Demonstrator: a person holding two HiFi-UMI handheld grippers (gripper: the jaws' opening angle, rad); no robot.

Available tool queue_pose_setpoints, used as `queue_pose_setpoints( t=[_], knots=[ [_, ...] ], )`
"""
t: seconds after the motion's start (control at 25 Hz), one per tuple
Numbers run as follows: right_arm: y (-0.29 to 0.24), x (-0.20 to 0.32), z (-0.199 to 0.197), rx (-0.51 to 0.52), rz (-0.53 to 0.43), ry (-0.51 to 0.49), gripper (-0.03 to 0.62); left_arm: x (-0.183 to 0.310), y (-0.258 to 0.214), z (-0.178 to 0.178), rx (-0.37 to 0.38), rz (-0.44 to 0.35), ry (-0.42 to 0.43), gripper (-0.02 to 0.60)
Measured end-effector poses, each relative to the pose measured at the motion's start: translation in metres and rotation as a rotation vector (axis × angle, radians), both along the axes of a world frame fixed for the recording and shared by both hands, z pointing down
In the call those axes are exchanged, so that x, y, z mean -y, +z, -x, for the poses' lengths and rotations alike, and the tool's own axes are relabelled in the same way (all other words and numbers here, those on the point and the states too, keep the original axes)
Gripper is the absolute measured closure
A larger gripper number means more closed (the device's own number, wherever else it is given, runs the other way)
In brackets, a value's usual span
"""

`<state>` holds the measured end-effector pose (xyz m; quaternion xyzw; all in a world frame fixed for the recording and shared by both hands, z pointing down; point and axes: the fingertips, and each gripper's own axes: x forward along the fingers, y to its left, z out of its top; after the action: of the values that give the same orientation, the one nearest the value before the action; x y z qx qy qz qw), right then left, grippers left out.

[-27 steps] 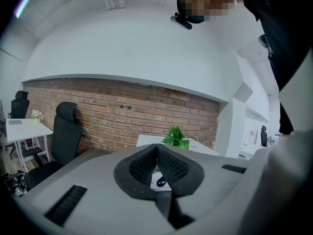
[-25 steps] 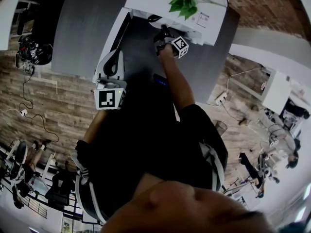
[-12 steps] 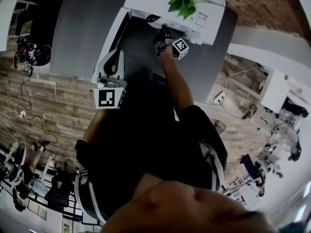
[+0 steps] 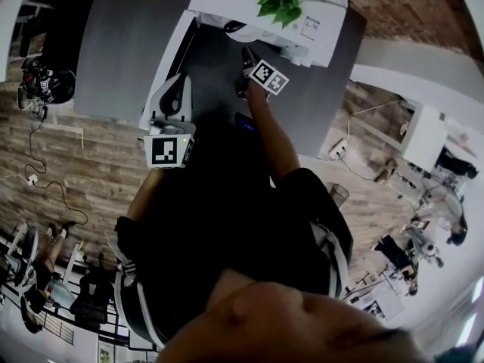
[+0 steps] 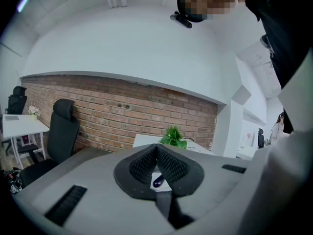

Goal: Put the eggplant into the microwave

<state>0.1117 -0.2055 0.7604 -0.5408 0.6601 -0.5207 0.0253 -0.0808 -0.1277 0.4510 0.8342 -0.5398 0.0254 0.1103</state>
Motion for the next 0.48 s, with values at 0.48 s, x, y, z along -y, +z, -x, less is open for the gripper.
queue_pose_setpoints(
  t=[0.48],
  knots=[
    [0.008, 0.019, 0.051, -0.311, 0.011, -0.281, 0.557, 0.007, 0.003, 0.005, 0.004, 0.018, -0.011, 0.545]
  ],
)
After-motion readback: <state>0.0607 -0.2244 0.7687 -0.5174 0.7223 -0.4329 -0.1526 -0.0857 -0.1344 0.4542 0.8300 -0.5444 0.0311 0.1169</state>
